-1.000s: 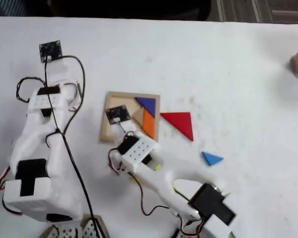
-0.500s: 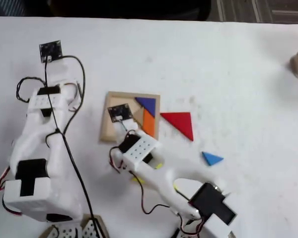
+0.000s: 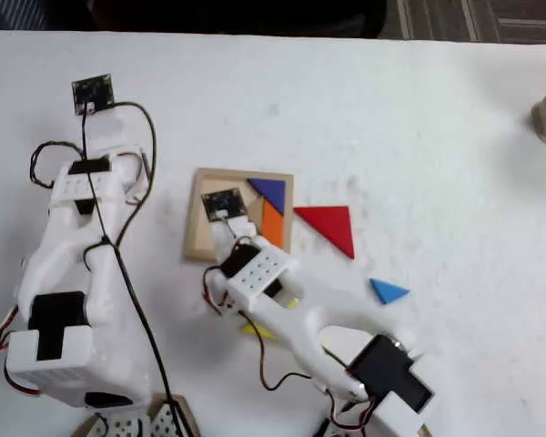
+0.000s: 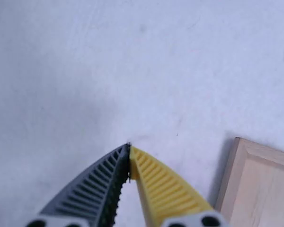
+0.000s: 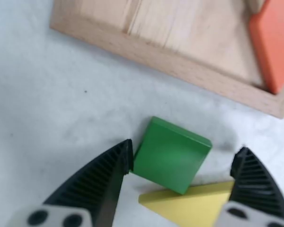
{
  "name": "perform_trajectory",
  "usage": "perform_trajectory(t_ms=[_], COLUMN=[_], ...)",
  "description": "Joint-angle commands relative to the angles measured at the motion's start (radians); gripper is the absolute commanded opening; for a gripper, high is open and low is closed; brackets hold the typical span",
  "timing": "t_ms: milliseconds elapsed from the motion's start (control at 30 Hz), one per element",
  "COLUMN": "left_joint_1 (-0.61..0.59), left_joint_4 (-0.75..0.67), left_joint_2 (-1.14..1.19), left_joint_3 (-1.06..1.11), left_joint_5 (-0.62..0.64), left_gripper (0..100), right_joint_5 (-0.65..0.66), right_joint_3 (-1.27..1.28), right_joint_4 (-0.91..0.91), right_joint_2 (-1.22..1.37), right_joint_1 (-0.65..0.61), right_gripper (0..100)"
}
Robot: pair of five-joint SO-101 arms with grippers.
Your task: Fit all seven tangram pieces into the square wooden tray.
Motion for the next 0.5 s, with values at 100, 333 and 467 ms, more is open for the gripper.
perform_trajectory(t_ms=[100, 333, 467], left_joint_1=[0.001, 0.001, 0.001], left_joint_4=[-0.025, -0.025, -0.025], left_joint_2=[-0.008, -0.008, -0.008], left_joint_3=[-0.048, -0.048, -0.048], left_joint_5=[0.002, 0.002, 0.002], left_gripper=[2, 2, 2], right_joint_5=[0.183, 0.222, 0.222], right_joint_3=[-0.008, -0.009, -0.009], right_joint_4=[0.012, -0.022, -0.024], right_joint_2=[-0.008, -0.008, -0.008], right_joint_1=[0.004, 0.007, 0.008], right_gripper=[29.9, 13.9, 13.9])
